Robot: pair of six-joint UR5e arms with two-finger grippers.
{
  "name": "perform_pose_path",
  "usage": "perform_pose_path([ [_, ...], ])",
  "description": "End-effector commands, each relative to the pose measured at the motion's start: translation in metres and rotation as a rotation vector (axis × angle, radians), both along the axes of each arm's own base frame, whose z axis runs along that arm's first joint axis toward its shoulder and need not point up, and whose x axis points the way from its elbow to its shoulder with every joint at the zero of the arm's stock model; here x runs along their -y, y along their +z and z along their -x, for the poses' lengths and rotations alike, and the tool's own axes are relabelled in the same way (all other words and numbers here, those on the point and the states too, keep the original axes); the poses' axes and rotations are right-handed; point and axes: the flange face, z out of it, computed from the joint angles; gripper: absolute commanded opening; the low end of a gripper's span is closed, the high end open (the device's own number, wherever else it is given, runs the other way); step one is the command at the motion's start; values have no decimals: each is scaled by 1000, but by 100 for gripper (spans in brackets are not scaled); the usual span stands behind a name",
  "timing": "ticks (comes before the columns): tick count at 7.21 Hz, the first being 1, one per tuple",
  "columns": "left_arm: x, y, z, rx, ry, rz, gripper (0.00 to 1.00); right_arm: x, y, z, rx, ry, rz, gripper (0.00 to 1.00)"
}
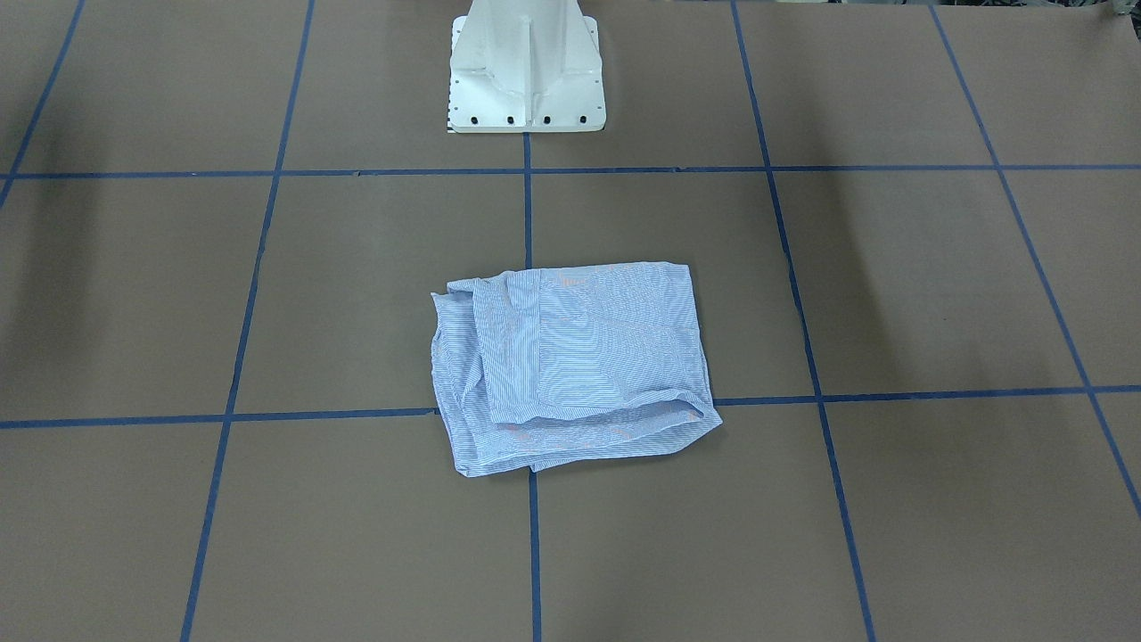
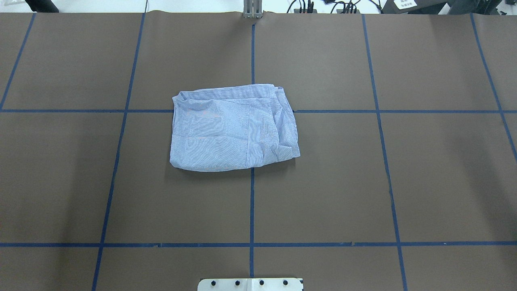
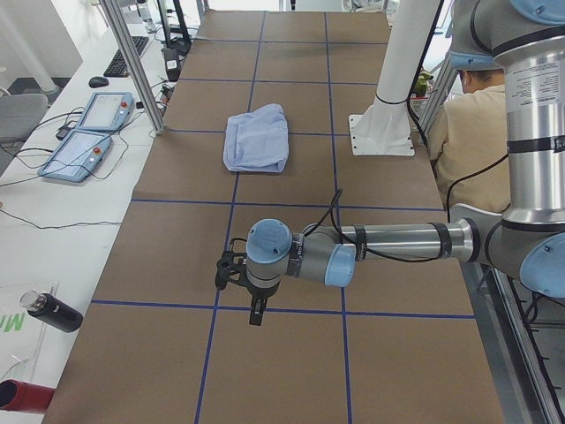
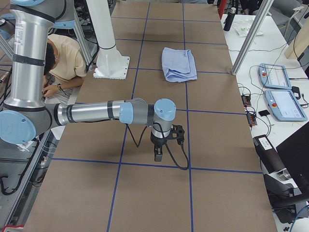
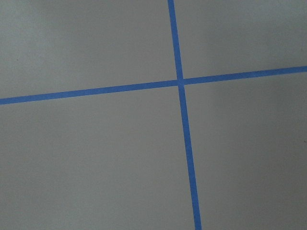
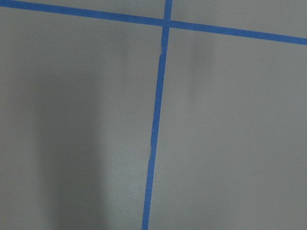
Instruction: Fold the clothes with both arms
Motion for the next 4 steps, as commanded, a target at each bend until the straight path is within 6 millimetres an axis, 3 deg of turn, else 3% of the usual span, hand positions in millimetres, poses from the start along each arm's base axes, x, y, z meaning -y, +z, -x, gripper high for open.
perform_pose_path([
  [1,1,-1,-1,0,2,-2,100,-1,2,0,0,0,4,100],
  [4,1,-1,-1,0,3,-3,100,-1,2,0,0,-1,3,100],
])
